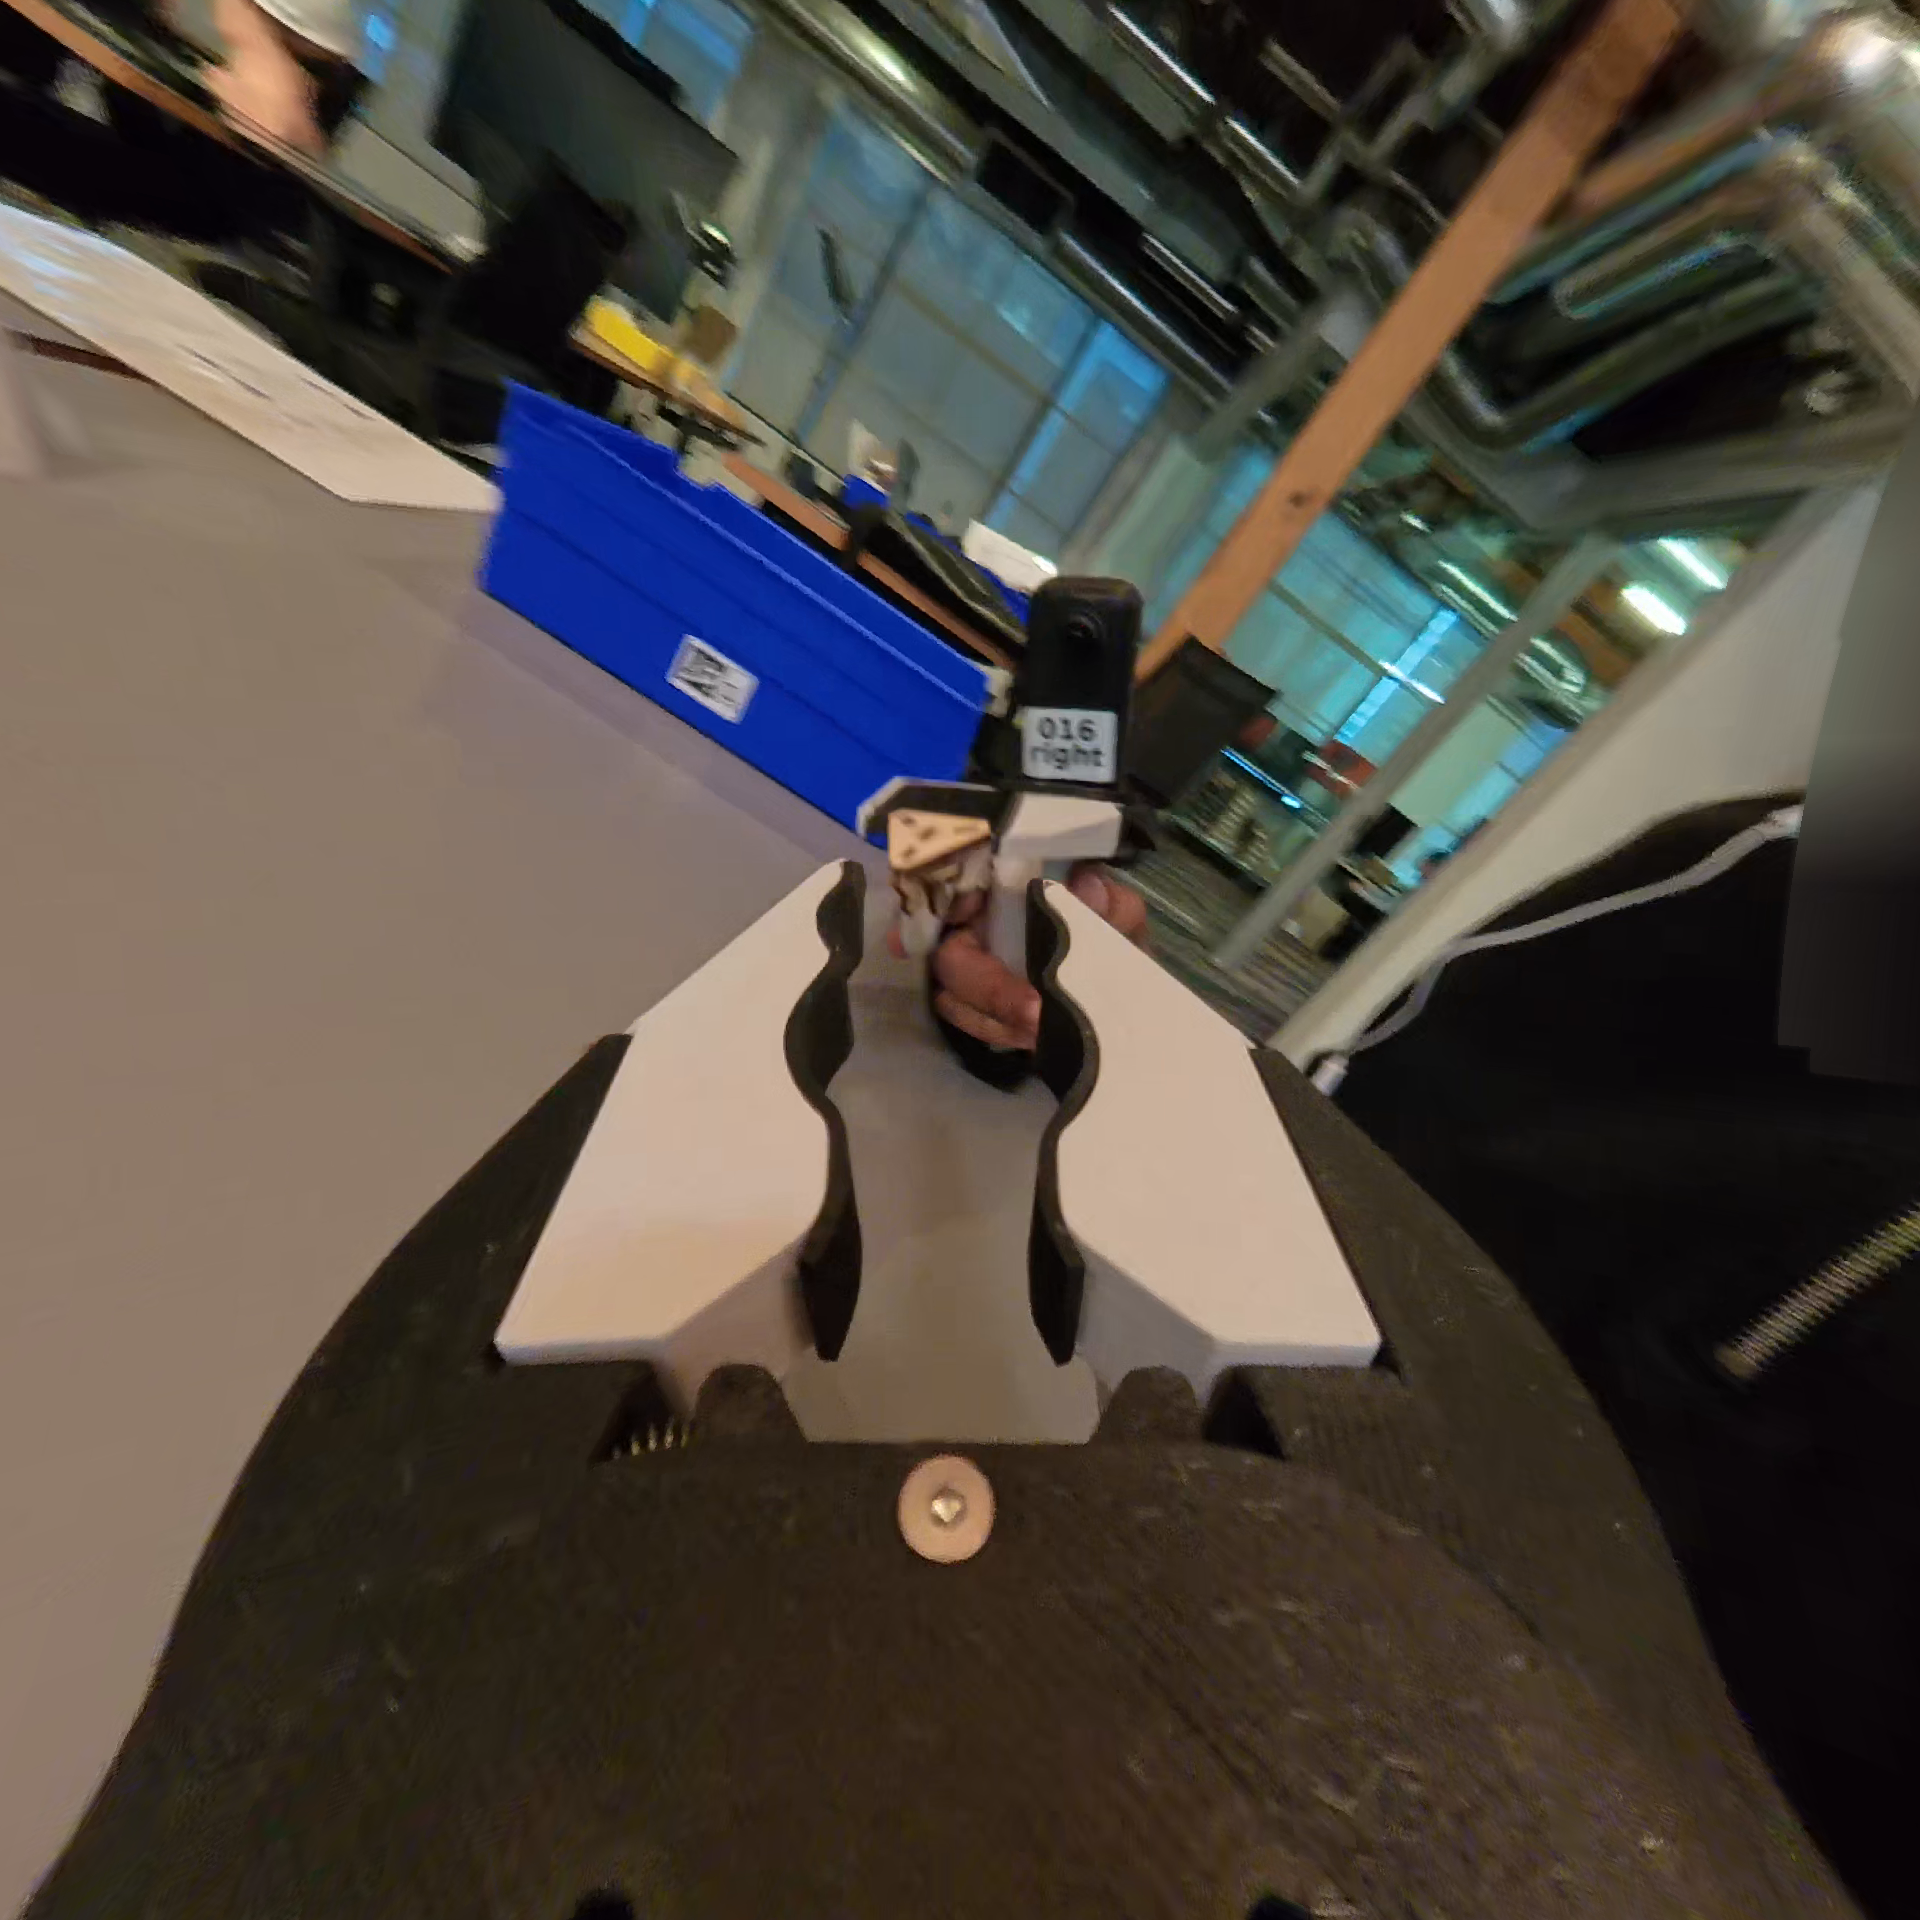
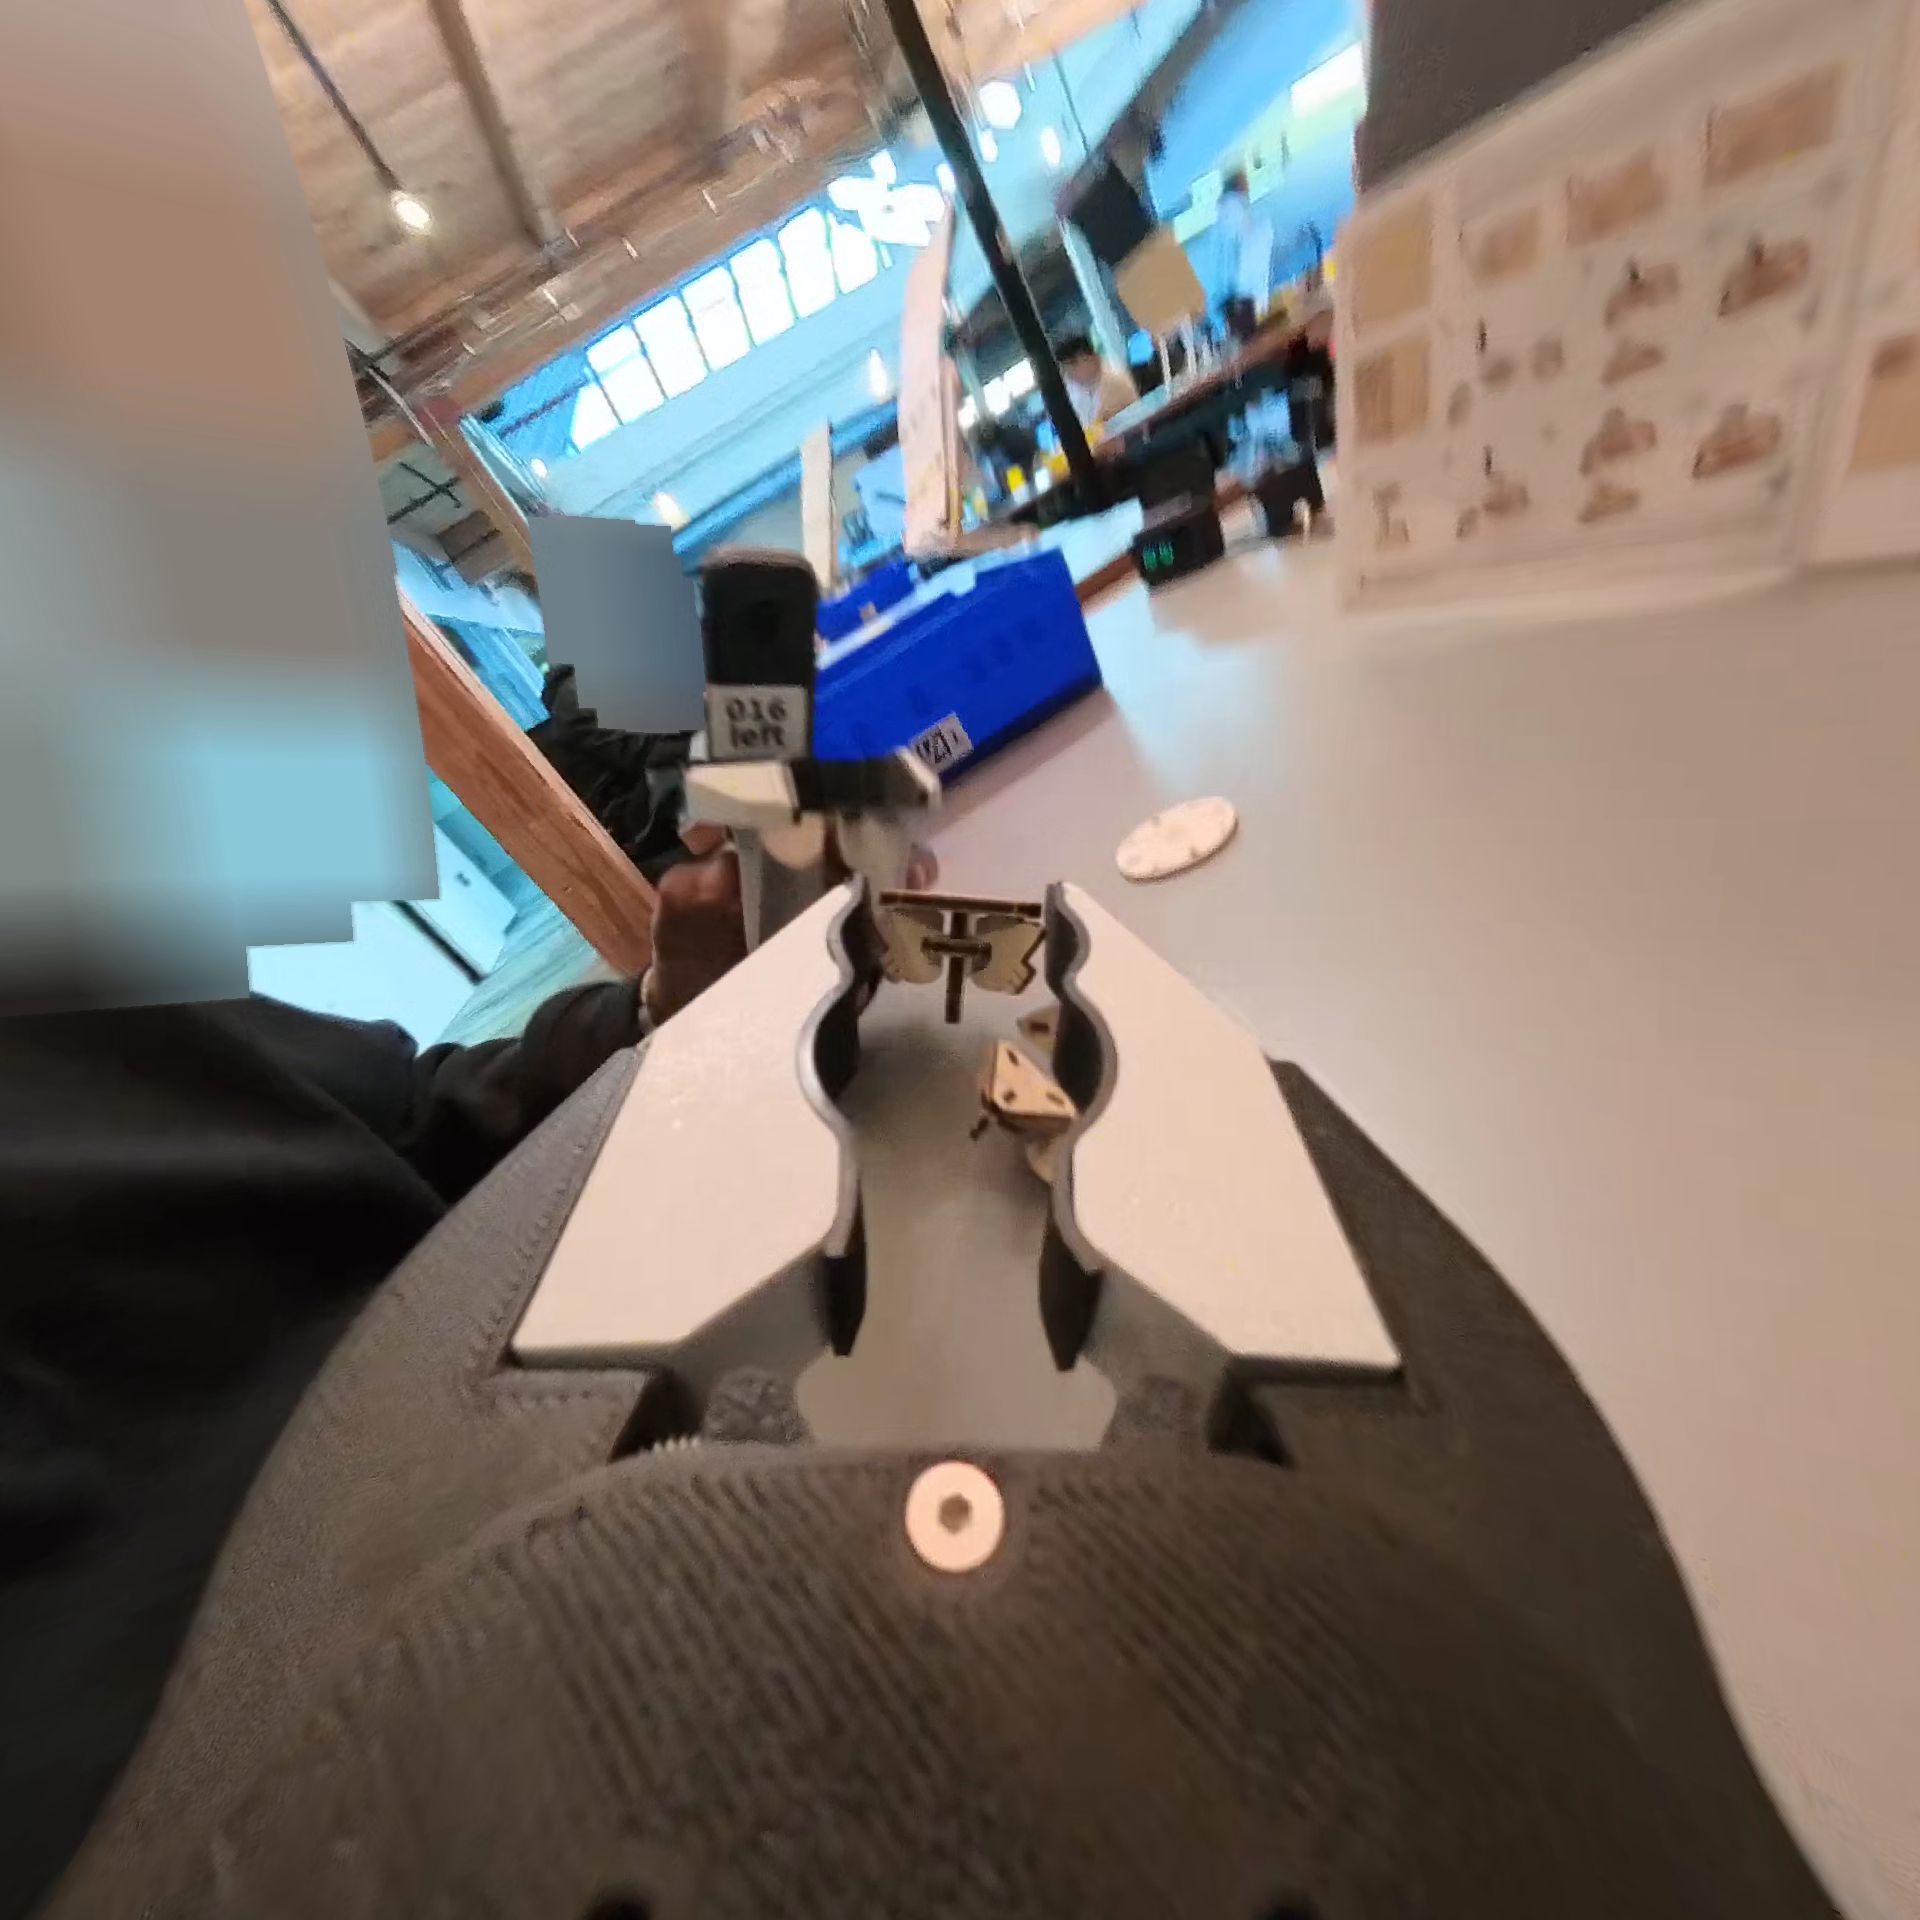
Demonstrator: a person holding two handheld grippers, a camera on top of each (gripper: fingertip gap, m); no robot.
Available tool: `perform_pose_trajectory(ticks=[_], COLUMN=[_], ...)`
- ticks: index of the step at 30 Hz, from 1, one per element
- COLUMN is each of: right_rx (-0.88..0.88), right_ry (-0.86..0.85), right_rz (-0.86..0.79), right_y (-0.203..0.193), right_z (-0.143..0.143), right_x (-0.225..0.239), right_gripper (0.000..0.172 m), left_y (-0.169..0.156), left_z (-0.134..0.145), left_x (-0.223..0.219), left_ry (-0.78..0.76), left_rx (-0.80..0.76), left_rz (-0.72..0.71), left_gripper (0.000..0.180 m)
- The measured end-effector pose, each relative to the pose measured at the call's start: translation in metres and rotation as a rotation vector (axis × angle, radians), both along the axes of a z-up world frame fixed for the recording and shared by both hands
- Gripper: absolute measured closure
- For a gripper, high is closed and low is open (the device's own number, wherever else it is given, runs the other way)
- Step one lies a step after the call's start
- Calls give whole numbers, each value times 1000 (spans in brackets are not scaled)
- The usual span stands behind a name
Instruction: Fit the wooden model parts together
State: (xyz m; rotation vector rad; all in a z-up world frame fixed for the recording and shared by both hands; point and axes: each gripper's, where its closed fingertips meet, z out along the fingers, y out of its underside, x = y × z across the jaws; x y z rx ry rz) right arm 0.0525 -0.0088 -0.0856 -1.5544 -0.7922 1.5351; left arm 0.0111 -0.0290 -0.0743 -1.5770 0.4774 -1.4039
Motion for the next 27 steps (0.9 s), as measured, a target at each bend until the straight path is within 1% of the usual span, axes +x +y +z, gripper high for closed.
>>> perform_pose_trajectory(ticks=[2, 4, 5, 7, 8, 9, 10, 12, 17, 23, 27], right_rx=[-89, -113, -101, -50, -20, 7, 30, 62, 90, 98, 128], right_ry=[-101, -197, -240, -316, -357, -400, -446, -526, -638, -702, -734], right_rz=[35, 74, 87, 103, 105, 107, 108, 114, 134, 151, 150], right_y=[3, -1, -3, -6, -6, -6, -6, -6, -8, -10, -10], right_z=[-18, -32, -37, -44, -49, -54, -59, -69, -86, -91, -91], right_x=[-6, -12, -15, -19, -19, -19, -18, -15, -3, 7, 8], right_gripper=[140, 140, 140, 140, 140, 140, 140, 139, 139, 139, 139], left_y=[12, 18, 21, 26, 27, 25, 22, 22, 23, 20, 21], left_z=[-4, -10, -16, -40, -53, -59, -61, -62, -63, -63, -62], left_x=[-13, -20, -23, -24, -23, -18, -14, -14, -16, -12, -13], left_ry=[38, 96, 143, 297, 372, 402, 408, 410, 338, 379, 358], left_rx=[4, 15, 12, -31, -70, -92, -100, -115, -179, -141, -154], left_rz=[106, 175, 208, 250, 258, 231, 209, 210, 173, 163, 167], left_gripper=[153, 156, 158, 164, 164, 163, 162, 160, 153, 155, 156])
